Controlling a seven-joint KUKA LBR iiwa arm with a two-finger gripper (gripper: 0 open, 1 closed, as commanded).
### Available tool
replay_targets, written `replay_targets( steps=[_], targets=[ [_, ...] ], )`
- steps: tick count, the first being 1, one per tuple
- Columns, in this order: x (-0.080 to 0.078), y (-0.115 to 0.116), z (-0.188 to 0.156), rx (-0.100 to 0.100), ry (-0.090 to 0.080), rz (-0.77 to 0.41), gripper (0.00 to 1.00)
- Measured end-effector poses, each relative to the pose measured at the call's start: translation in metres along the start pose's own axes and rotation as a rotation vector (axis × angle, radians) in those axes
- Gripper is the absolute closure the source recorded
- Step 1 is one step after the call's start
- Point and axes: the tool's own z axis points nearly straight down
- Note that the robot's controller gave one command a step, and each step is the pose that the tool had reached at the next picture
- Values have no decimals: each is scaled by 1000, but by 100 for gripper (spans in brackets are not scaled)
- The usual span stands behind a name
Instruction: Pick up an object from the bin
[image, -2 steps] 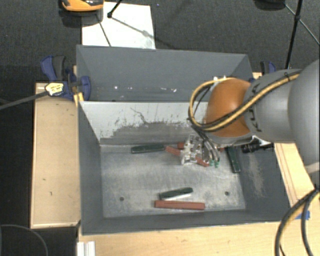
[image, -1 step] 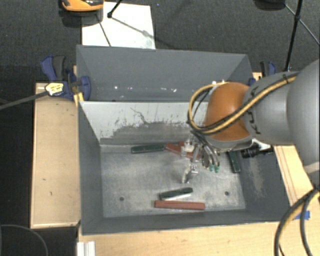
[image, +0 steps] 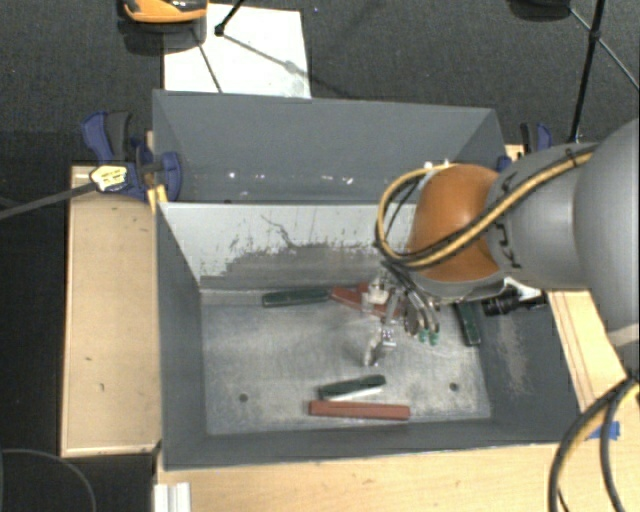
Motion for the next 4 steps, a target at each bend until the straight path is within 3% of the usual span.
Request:
replay_targets(
  steps=[1, 2, 3, 4],
  targets=[
    [35, 4, -24, 5, 3, -165, 0],
    [70, 25, -65, 4, -5, -334, 0],
    [89, 27, -4, 6, 16, -166, 100],
    [89, 27, -4, 6, 16, -166, 100]
  ],
)
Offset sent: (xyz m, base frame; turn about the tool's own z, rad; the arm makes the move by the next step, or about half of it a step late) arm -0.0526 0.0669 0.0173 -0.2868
